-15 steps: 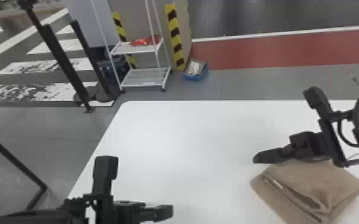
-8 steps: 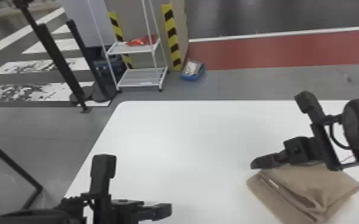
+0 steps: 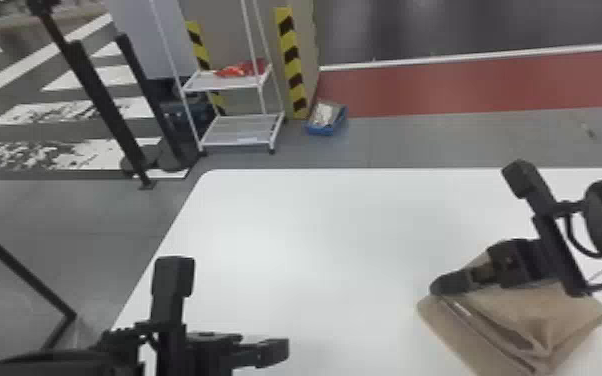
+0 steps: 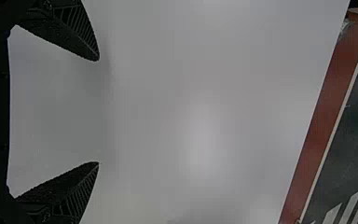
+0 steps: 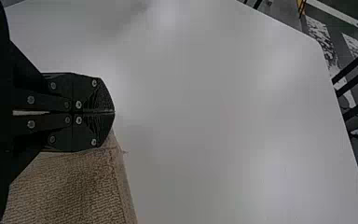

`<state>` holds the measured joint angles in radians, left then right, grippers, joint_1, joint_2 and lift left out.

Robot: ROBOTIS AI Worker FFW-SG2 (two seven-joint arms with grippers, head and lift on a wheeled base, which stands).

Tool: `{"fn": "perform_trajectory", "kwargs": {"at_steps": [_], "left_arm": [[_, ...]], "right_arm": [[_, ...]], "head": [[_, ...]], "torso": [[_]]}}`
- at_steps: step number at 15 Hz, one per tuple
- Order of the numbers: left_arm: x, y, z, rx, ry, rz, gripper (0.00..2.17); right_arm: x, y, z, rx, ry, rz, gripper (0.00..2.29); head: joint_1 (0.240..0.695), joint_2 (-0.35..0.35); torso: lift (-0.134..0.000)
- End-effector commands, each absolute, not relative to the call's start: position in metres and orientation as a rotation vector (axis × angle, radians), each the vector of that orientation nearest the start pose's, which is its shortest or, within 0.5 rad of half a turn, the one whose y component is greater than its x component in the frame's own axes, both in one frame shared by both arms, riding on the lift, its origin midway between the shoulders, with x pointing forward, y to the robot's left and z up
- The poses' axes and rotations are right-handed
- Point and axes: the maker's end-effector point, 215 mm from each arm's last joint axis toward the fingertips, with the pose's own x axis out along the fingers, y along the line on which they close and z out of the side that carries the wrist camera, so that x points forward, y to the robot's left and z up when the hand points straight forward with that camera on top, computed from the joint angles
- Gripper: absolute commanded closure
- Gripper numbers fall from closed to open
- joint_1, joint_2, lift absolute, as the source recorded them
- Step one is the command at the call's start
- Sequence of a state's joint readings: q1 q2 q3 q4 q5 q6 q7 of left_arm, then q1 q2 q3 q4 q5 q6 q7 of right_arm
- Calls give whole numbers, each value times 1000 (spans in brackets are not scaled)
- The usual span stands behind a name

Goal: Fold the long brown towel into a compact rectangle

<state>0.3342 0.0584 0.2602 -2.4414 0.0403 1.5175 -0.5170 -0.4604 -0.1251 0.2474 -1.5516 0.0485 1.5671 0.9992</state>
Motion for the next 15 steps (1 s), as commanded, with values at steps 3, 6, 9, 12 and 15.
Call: {"fn": "perform_trajectory", "kwargs": {"at_steps": [3,6,9,12,15], "left_arm": [[345,243,-432,-248,934,-242,87],[345,241,-431,-249,933,-245,87],[343,240,-432,-250,941,-246,87],[343,237,-432,-250,945,-248,87],[345,232,-432,-244,948,-256,87]], "right_arm": [[460,-75,-407,254,1147,895,1301],[451,-86,-405,239,1140,906,1301],[446,-101,-408,239,1158,908,1305],[423,-105,-416,268,1191,947,1301],[411,-120,-406,290,1172,976,1305]], "head": [[695,247],[695,236],[695,218],[695,200],[695,195]], "torso": [[-124],[-124],[-124],[-124],[-124]]}}
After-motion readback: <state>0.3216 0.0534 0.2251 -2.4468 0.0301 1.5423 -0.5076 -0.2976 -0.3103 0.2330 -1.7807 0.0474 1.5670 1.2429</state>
